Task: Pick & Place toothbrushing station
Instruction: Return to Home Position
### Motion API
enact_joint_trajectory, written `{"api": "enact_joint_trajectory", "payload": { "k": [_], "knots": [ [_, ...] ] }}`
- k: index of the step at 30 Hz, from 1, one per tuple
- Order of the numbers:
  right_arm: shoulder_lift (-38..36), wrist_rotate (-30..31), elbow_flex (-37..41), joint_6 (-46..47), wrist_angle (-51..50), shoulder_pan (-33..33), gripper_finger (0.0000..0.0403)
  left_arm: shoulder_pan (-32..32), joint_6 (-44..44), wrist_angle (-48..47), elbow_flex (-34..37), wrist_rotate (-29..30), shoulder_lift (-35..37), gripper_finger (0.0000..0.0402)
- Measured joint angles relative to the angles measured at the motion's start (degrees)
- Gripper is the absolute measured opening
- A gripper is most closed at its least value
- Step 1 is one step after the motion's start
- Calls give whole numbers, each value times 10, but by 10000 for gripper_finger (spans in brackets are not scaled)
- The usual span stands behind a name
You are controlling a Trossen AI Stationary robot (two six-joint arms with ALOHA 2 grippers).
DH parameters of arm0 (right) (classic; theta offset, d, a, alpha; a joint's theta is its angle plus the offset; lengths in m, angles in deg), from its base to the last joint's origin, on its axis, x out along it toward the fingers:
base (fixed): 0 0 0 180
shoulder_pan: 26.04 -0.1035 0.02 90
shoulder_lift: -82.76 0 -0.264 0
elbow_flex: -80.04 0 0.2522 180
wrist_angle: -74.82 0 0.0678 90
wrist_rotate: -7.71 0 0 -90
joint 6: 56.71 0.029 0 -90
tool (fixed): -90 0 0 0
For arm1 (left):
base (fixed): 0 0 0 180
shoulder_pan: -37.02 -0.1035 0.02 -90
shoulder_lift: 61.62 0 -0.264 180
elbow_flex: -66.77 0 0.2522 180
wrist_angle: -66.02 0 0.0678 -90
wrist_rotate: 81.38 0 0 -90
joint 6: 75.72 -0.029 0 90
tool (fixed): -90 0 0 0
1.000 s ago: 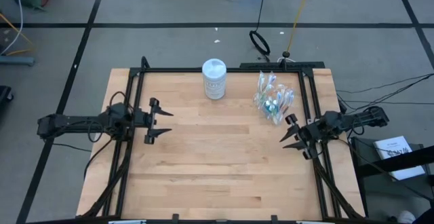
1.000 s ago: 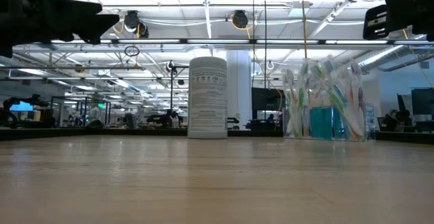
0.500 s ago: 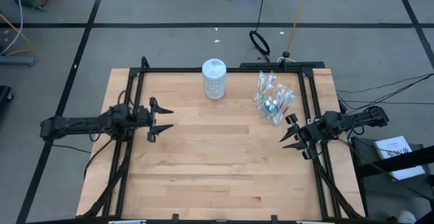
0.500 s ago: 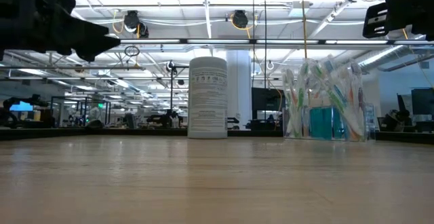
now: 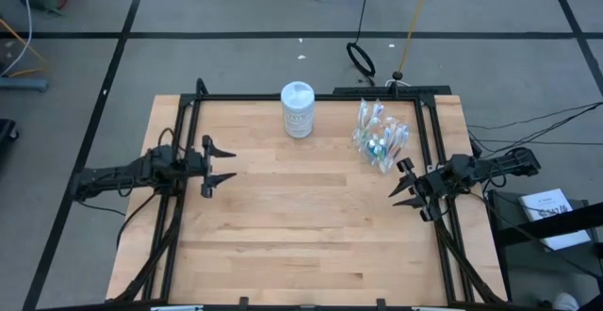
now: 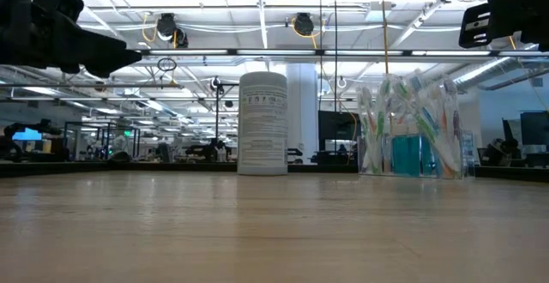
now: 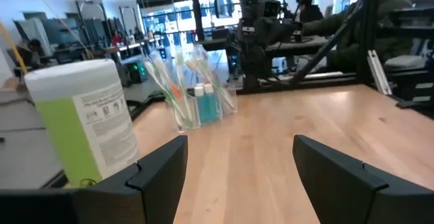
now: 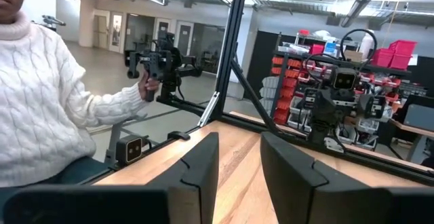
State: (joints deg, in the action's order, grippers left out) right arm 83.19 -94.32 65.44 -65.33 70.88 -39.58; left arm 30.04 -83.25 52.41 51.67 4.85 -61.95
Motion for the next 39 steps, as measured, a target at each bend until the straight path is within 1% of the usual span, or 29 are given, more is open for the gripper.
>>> {"api": "enact_joint_trajectory", "payload": {
  "k": [7, 11, 39],
  "knots": [
    [0, 0, 0, 0, 0, 0, 100, 0, -38, 2, 0, 39, -31, 271],
    [0, 0, 0, 0, 0, 0, 100, 0, -40, 2, 0, 39, -41, 271],
    [0, 0, 0, 0, 0, 0, 100, 0, -40, 3, 0, 39, -42, 271]
  ]
}}
